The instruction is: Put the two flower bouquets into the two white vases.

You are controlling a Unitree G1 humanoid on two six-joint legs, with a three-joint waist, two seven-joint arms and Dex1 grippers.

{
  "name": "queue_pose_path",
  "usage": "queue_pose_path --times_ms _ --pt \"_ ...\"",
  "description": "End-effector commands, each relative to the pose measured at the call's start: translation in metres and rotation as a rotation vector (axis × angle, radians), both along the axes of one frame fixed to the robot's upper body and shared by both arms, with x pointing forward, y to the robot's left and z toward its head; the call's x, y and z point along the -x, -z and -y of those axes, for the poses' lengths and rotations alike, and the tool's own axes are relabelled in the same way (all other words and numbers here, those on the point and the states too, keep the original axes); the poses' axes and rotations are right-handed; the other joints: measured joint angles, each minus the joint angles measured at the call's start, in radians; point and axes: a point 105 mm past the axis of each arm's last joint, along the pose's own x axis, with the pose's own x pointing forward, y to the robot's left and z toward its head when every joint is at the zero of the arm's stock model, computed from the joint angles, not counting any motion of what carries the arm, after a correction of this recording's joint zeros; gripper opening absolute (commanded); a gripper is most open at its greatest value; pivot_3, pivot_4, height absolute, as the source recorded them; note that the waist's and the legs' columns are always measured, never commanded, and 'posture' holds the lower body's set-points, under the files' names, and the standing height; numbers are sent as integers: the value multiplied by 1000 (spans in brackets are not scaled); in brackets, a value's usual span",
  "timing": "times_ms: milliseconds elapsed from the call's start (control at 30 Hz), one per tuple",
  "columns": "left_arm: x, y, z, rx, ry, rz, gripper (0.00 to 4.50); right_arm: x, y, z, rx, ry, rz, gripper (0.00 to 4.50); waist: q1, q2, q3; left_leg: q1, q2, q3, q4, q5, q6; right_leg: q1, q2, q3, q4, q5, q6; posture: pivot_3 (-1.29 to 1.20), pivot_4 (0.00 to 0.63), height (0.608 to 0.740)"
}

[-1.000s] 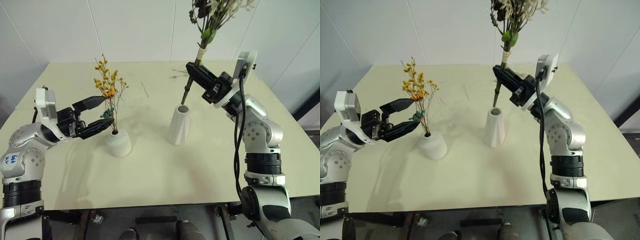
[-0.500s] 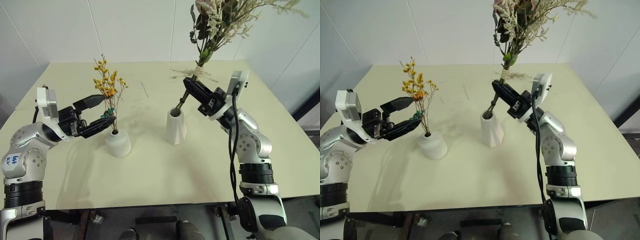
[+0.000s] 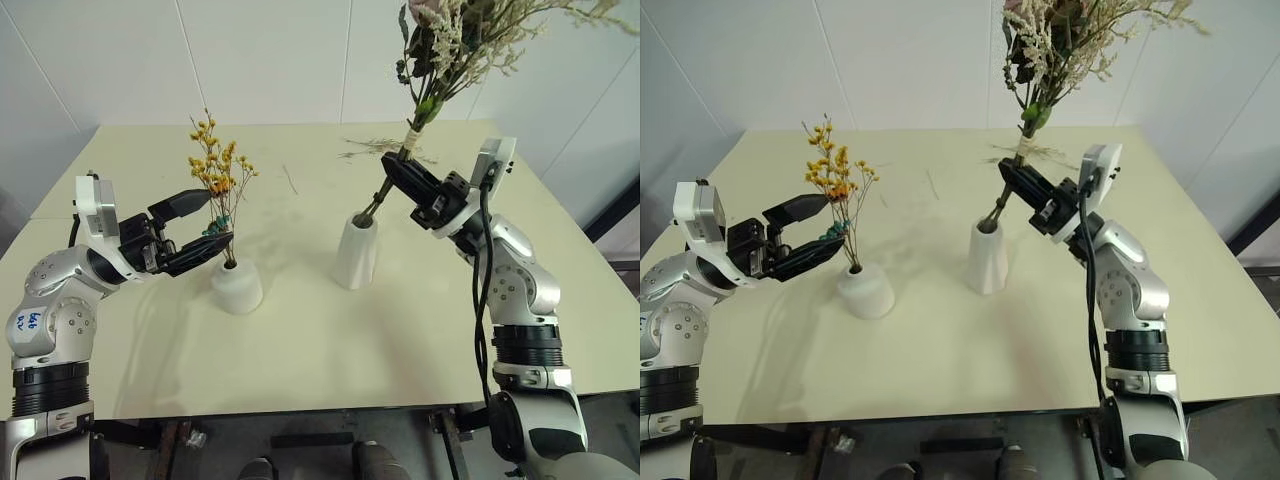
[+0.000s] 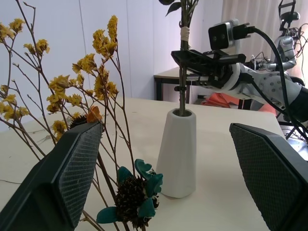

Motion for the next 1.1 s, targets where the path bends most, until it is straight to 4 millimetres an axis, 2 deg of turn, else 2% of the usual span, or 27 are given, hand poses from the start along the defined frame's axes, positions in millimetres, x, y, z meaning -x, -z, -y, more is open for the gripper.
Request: queue_pose_path --times_ms 33,433,800,1100 --pt "4 -8 3 -10 8 48 4500 1 -4 0 30 -4 37 8 0 0 0 0 0 0 0 0 0 0 0 0 0 0 0 0 150 740" --pt "4 -7 4 -5 6 49 4500 12 12 -18 110 -42 65 8 0 0 0 0 0 0 0 0 0 0 0 0 0 0 0 0 150 740" --pt "3 -5 5 2 6 47 4500 0 -2 -6 105 9 99 8 0 0 0 1 0 0 0 0 0 1 0 0 -1 0 0 0 150 740" --pt "4 -4 6 1 5 46 4500 2 -17 -5 108 -1 138 8 1 0 0 1 0 0 0 0 0 1 0 0 -1 0 0 0 150 740"
